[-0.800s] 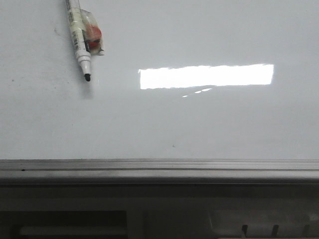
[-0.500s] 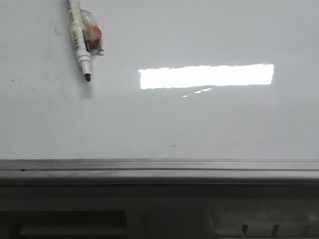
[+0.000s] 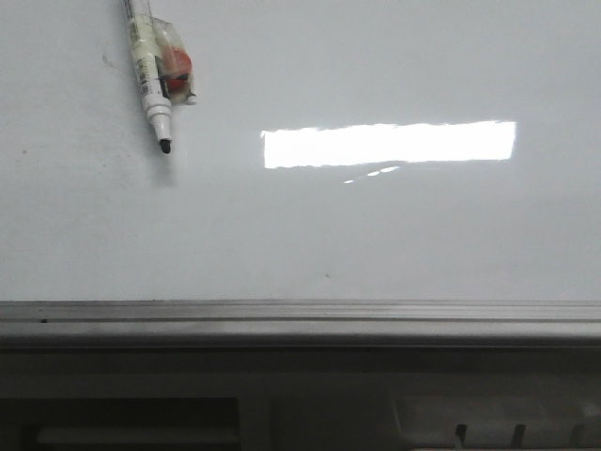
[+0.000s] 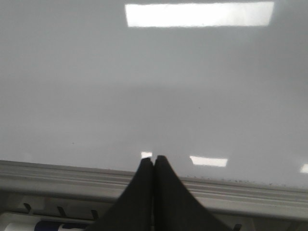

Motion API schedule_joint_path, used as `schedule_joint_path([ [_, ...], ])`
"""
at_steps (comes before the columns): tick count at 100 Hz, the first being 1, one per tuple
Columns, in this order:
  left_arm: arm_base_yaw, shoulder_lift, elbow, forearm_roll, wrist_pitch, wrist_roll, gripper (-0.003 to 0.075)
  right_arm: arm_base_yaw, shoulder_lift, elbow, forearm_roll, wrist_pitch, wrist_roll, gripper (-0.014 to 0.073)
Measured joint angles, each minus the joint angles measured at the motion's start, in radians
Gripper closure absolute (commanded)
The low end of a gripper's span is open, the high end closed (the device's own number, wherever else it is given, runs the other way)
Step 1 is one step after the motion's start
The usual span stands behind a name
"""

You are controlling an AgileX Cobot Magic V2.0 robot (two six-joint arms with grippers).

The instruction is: Write number 3 on whiteboard

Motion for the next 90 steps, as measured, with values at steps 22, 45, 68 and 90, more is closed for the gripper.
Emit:
schedule_joint_path([
  [22,0.000,0.000,0.000,0.000,0.000,0.000,0.0741,0.000,0.000,0.000,-0.004,0.000,0.000,0.0656],
  [45,0.000,0.000,0.001,-0.005,-0.018,0.000,0.0741,0.000,0.000,0.000,-0.070,-0.165,0.000,0.0656],
  [68,0.000,0.000,0.001,-0.640,-0.234,0.000,0.0741,0.000,0.000,0.000,0.113,-0.453,0.029,0.0656],
  [90,0.000,0.000,0.000,-1.074,-0.321,0.000,0.0741,0.000,0.000,-0.002,0.339,-0.362,0.043,0.0656],
])
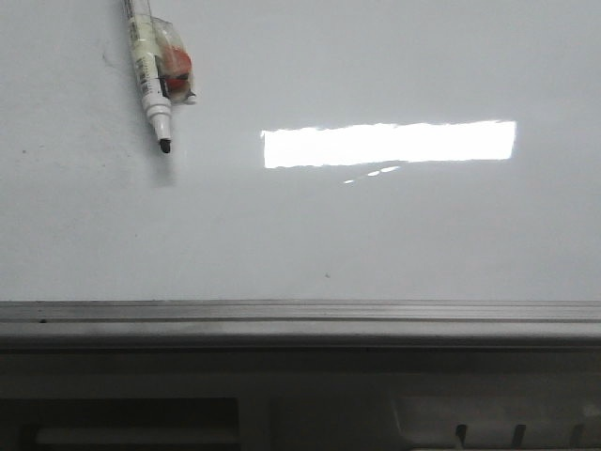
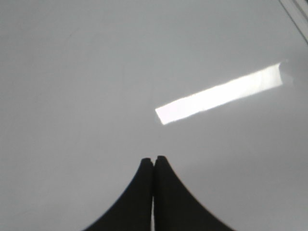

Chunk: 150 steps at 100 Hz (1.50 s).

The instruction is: Write number 3 on whiteboard

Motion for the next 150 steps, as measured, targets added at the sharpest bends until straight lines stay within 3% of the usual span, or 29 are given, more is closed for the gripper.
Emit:
schedule_joint_path([
  [14,0.000,0.000,-0.042,0.028,0.103,0.048,0.0741,0.000,0.000,-0.098,0.017,0.166,0.000,0.0655],
  [27,0.000,0.053,-0.195,0.236,0.318,0.089,0.0740,0.000,0.040,-0.253,0.018,0.354,-0.063,0.0618],
  [40,0.000,0.228,-0.387,0.441,0.551,0.117,0.0711,0.000,0.156,-0.372,0.018,0.515,-0.179,0.0398],
  [47,0.000,0.329,-0.469,0.480,0.649,0.158,0.0640,0.000,0.218,-0.426,0.018,0.565,-0.203,0.0223],
  [55,0.000,0.431,-0.535,0.472,0.722,0.213,0.0529,0.002,0.271,-0.473,0.034,0.587,-0.211,0.0120],
  [67,0.000,0.564,-0.581,0.341,0.767,0.352,0.0433,0.023,0.308,-0.508,0.076,0.592,-0.217,0.0121],
  [82,0.000,0.705,-0.591,0.099,0.797,0.555,0.0437,0.048,0.322,-0.517,0.087,0.592,-0.218,0.0121],
  [104,-0.114,0.862,-0.687,0.109,0.788,0.611,0.0443,0.057,0.324,-0.517,0.091,0.597,-0.218,0.0121],
  [119,-0.271,0.952,-0.784,0.348,0.721,0.451,0.0461,0.057,0.324,-0.517,0.091,0.597,-0.218,0.0121],
  [134,-0.433,1.016,-0.837,0.667,0.640,0.118,0.0461,0.057,0.324,-0.517,0.091,0.597,-0.218,0.0121],
  [150,-0.522,1.091,-0.843,0.714,0.546,-0.025,0.0460,0.057,0.324,-0.517,0.091,0.597,-0.218,0.0121],
])
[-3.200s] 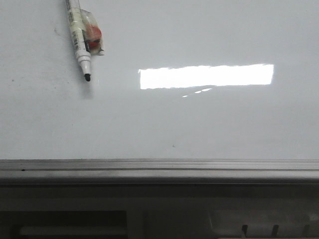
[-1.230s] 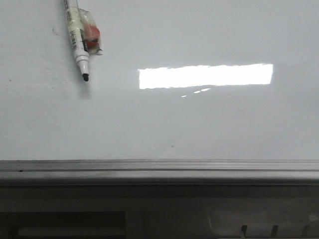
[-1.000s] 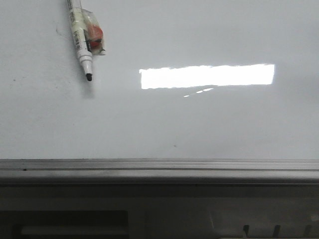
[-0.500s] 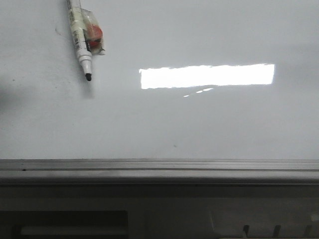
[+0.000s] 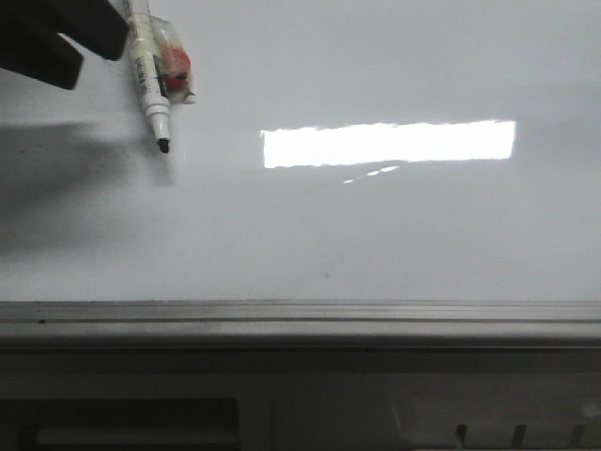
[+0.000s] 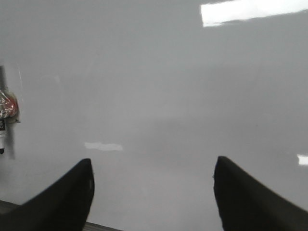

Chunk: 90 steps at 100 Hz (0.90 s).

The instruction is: Write number 3 on whiteboard

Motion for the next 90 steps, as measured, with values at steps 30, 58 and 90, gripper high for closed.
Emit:
schedule_joint_path([
  [30,-0.035,0.124,-0.002,-0.034,-0.101,-0.022,0.0461,0.000,0.000,0.000,0.000,0.000,0.000,0.0121],
  [58,-0.041,0.186,-0.013,-0.071,-0.115,-0.025,0.0739,0.000,0.000,0.000,0.002,0.004,0.000,0.0121],
  [90,-0.216,0.110,-0.098,-0.037,-0.046,0.313,0.0741,0.068,0.068,-0.128,0.266,0.154,-0.380,0.0121],
])
